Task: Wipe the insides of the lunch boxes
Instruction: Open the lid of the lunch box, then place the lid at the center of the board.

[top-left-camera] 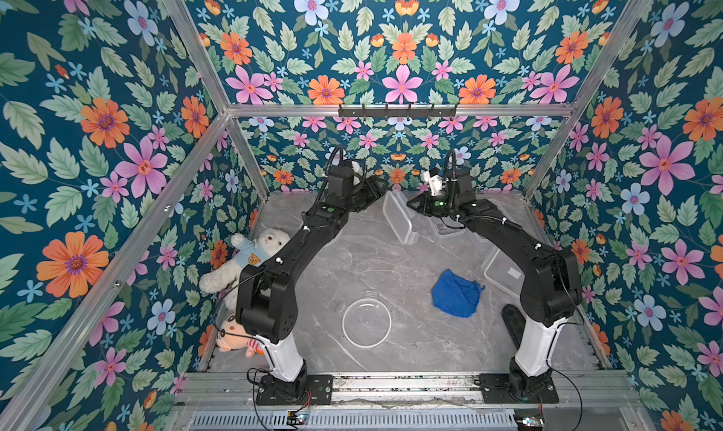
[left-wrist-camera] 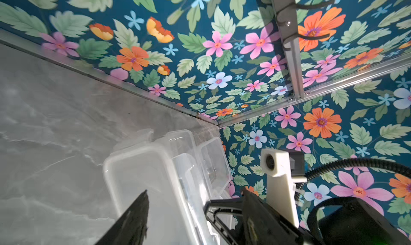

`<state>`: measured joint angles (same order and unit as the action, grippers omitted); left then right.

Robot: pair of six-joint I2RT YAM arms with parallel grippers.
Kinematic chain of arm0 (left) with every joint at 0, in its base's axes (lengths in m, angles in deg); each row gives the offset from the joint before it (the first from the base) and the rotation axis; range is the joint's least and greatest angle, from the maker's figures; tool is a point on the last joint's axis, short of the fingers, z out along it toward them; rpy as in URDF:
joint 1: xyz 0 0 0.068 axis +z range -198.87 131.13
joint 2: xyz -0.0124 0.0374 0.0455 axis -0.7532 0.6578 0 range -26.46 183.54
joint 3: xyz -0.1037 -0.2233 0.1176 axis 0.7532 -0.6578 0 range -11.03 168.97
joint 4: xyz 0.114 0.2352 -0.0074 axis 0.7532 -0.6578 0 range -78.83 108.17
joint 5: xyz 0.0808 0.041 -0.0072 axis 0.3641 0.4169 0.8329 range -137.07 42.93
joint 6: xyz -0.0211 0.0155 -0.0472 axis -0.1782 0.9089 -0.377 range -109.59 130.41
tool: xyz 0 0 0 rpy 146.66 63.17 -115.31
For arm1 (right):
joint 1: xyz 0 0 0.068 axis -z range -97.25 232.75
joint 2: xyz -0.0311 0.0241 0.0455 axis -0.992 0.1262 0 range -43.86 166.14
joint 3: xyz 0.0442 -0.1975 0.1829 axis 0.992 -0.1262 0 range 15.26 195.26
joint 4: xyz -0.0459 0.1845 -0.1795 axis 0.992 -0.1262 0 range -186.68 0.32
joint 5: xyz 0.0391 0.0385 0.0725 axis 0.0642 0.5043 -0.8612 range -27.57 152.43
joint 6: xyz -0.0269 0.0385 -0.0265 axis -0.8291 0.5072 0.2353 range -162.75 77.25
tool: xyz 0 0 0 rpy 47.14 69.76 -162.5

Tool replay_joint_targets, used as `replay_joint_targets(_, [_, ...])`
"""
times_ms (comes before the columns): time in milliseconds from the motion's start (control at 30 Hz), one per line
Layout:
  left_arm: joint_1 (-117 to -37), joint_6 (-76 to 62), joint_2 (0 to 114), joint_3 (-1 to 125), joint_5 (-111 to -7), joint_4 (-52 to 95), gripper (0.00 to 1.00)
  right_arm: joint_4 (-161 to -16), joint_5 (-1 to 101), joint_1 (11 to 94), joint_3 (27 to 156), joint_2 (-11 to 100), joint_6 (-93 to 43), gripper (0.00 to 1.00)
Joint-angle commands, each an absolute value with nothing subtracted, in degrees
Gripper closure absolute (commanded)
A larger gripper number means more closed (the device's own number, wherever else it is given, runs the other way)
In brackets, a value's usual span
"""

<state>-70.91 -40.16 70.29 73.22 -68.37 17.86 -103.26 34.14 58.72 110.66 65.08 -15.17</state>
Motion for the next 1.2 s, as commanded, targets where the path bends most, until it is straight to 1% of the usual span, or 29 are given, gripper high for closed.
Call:
replay_joint_targets(0, [-69.2, -38.1, 65.4, 69.1, -67.4, 17.0, 0.32, -114.2, 44.8, 54.6, 113.3, 67.1, -23.1, 1.0])
replay_joint_targets(167, [-66.5, -36.7, 59.2, 64.1, -66.3, 14.4, 0.31, -118.6, 55.7, 47.8, 117.3, 70.5, -26.4, 1.0])
replay_joint_targets(333, [-65.1, -36.0, 56.7, 61.1, -66.6, 13.4, 0.31, -122.8, 70.1, 40.5, 122.3, 73.0, -33.1, 1.0])
replay_joint_targets(400, [-64.8, -35.8, 56.3, 60.3, -66.8, 13.0, 0.31, -123.3, 73.6, 38.0, 123.3, 73.9, -35.2, 1.0])
replay_joint_targets(600, [-64.0, -35.9, 55.9, 58.5, -67.3, 12.5, 0.31, -126.8, 80.4, 30.7, 128.9, 81.3, -39.2, 1.0])
replay_joint_targets(767, [-63.7, -35.8, 55.6, 58.2, -67.2, 12.1, 0.31, -127.4, 80.2, 25.3, 132.5, 86.8, -39.8, 1.0])
replay_joint_targets(867, [-63.4, -35.8, 55.5, 58.1, -67.1, 12.0, 0.31, -127.5, 78.6, 22.8, 134.4, 89.1, -39.4, 0.9])
replay_joint_targets(900, [-63.3, -35.9, 55.5, 58.1, -67.1, 11.9, 0.3, -127.3, 77.5, 22.3, 134.6, 89.6, -38.9, 0.83])
replay_joint_targets(967, [-63.3, -35.9, 55.4, 58.0, -67.1, 11.7, 0.3, -126.9, 74.7, 22.0, 134.7, 89.7, -37.4, 0.65])
replay_joint_targets(1033, [-63.2, -35.8, 55.3, 57.9, -67.0, 11.5, 0.3, -125.9, 73.0, 22.0, 133.5, 88.8, -35.8, 0.54])
replay_joint_targets(1100, [-63.1, -35.8, 55.1, 57.9, -67.0, 11.3, 0.3, -123.9, 72.9, 22.0, 130.7, 86.4, -34.9, 0.48])
replay_joint_targets(1167, [-63.1, -35.9, 55.2, 58.0, -67.0, 11.3, 0.3, -122.2, 74.0, 22.0, 126.7, 83.1, -34.6, 0.47])
